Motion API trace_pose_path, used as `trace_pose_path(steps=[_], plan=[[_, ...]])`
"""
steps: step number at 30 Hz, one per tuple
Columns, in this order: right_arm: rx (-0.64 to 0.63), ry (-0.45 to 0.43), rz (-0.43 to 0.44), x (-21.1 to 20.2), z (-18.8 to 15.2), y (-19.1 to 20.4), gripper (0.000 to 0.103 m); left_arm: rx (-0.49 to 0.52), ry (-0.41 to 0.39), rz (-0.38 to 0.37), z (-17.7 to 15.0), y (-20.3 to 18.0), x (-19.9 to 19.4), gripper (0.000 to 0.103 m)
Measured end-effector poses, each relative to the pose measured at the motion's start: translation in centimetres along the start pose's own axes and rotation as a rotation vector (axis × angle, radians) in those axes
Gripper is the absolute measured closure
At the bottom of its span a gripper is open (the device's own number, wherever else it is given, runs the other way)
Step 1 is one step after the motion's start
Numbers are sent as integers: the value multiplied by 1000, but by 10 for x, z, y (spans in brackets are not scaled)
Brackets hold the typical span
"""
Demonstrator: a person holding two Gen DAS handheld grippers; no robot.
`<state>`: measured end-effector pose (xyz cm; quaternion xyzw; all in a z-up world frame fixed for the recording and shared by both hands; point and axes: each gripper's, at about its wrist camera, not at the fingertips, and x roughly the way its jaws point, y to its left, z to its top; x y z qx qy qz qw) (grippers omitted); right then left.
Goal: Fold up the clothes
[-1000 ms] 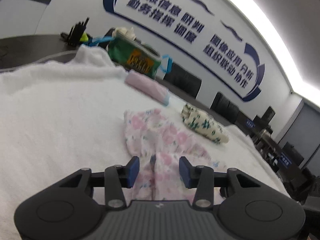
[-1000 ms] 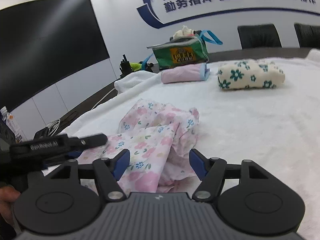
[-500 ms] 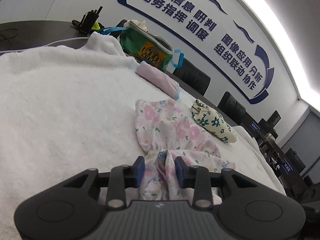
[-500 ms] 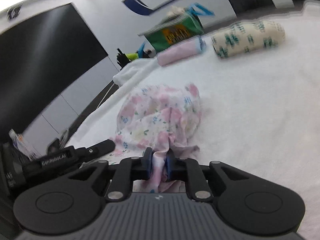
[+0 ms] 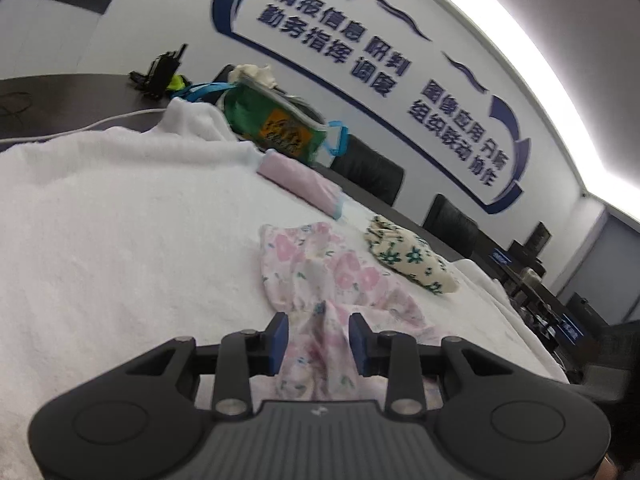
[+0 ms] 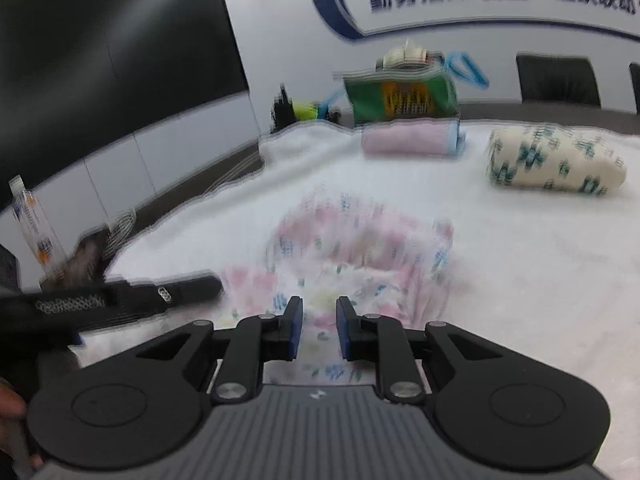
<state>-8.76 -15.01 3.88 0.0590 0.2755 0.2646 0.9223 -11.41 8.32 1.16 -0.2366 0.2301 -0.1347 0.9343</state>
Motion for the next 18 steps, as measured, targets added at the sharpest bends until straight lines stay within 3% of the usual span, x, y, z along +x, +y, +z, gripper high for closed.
trace_pose_path(steps=[5, 9, 18], plan=[[-2, 36, -4, 9, -6, 1, 85, 89, -47, -54, -1, -12, -10, 72], [-4, 57, -7, 14, -10, 1, 84, 133, -38, -60, -5, -20, -6, 72], [-4, 58, -2, 12, -12, -1, 84, 133, -14, -66, -7, -16, -3, 72]])
